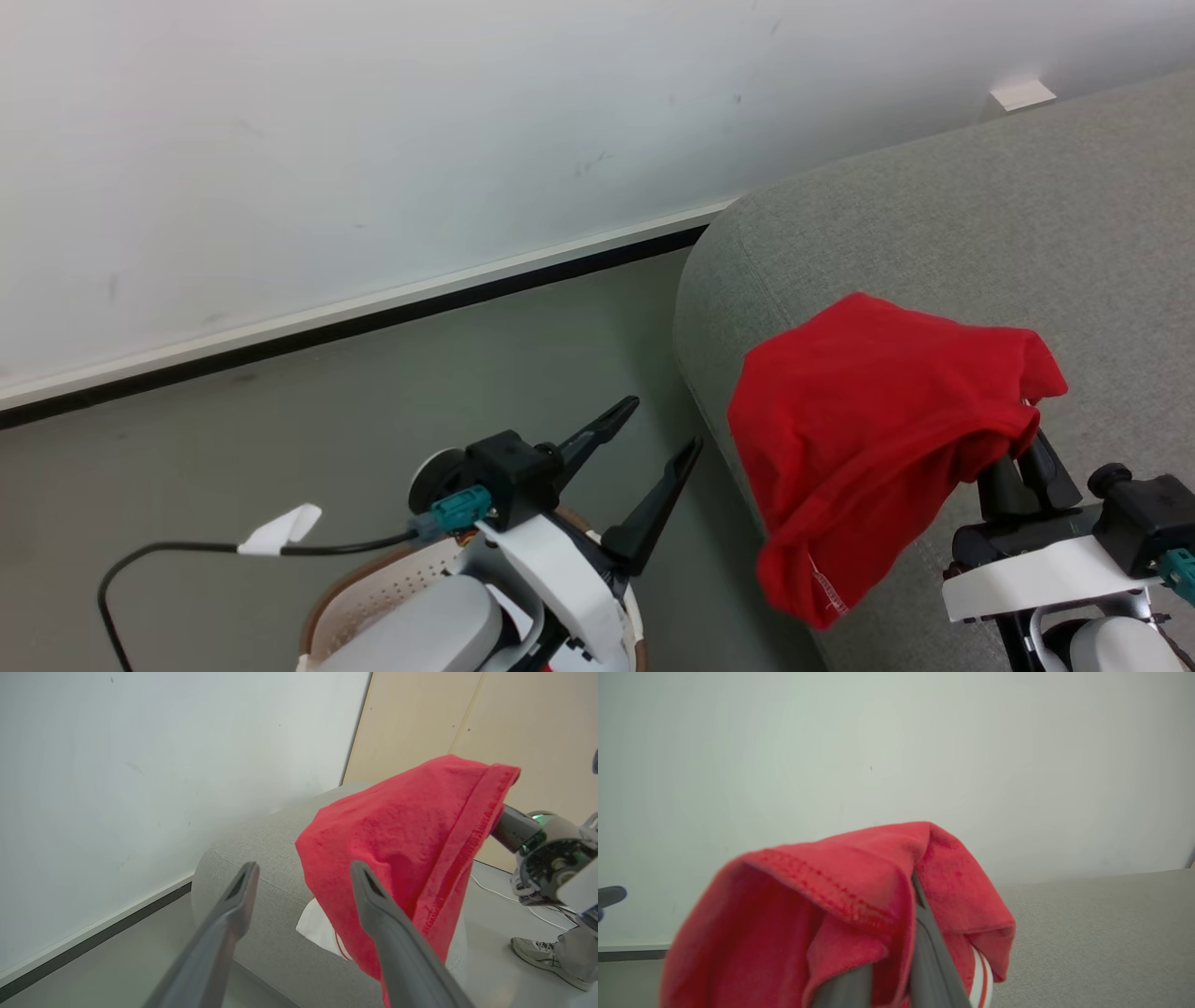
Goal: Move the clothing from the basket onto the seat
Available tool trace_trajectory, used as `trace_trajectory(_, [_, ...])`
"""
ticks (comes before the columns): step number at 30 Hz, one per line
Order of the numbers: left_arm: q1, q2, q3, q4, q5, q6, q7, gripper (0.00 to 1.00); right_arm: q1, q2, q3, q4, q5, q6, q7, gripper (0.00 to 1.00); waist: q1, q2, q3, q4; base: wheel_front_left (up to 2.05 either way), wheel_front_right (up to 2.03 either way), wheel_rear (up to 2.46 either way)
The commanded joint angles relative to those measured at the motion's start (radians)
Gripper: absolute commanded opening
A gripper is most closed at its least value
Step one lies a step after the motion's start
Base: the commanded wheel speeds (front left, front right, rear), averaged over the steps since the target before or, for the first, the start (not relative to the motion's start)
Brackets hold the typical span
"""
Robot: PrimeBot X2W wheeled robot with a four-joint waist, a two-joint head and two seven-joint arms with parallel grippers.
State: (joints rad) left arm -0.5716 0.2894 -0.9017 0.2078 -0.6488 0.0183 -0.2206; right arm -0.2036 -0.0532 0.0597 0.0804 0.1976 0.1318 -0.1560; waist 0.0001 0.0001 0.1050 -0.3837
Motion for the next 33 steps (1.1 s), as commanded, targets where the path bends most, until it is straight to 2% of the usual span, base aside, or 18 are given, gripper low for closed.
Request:
trace_trajectory(1, [0.007,0.001,0.001,0.002,0.004,-0.003,-0.006,1.00,-0.001,0.003,-0.005,-0.011,-0.001,-0.002,0.000,0.00,-0.0001,-0.0001,0.000,0.000,0.00,0.00,0.00])
trace_trajectory(10, [0.001,-0.002,-0.013,-0.007,0.005,-0.001,0.000,1.00,-0.057,-0.001,-0.045,-0.034,-0.026,-0.002,0.026,0.00,-0.0001,-0.0001,0.013,0.013,0.00,0.00,0.00])
trace_trajectory(16, [-0.031,0.020,-0.013,-0.051,0.019,0.003,0.022,1.00,-0.182,-0.046,-0.102,-0.046,-0.042,-0.002,0.095,0.00,-0.0001,-0.0001,0.087,0.042,0.00,0.00,0.00])
trace_trajectory(24, [-0.076,0.084,0.006,-0.121,0.032,0.007,0.061,1.00,-0.410,-0.153,-0.181,-0.034,-0.054,-0.002,0.181,0.00,-0.0001,-0.0001,0.237,0.075,0.00,0.00,0.00])
trace_trajectory(29, [-0.101,0.119,0.019,-0.165,0.042,0.011,0.082,1.00,-0.524,-0.216,-0.231,0.011,-0.028,-0.002,0.173,0.00,-0.0001,-0.0001,0.325,0.089,0.00,0.00,0.00])
trace_trajectory(33, [-0.128,0.139,0.027,-0.201,0.052,0.008,0.098,1.00,-0.604,-0.277,-0.300,0.094,-0.010,-0.002,0.161,0.00,-0.0001,-0.0001,0.404,0.118,0.00,0.00,0.00])
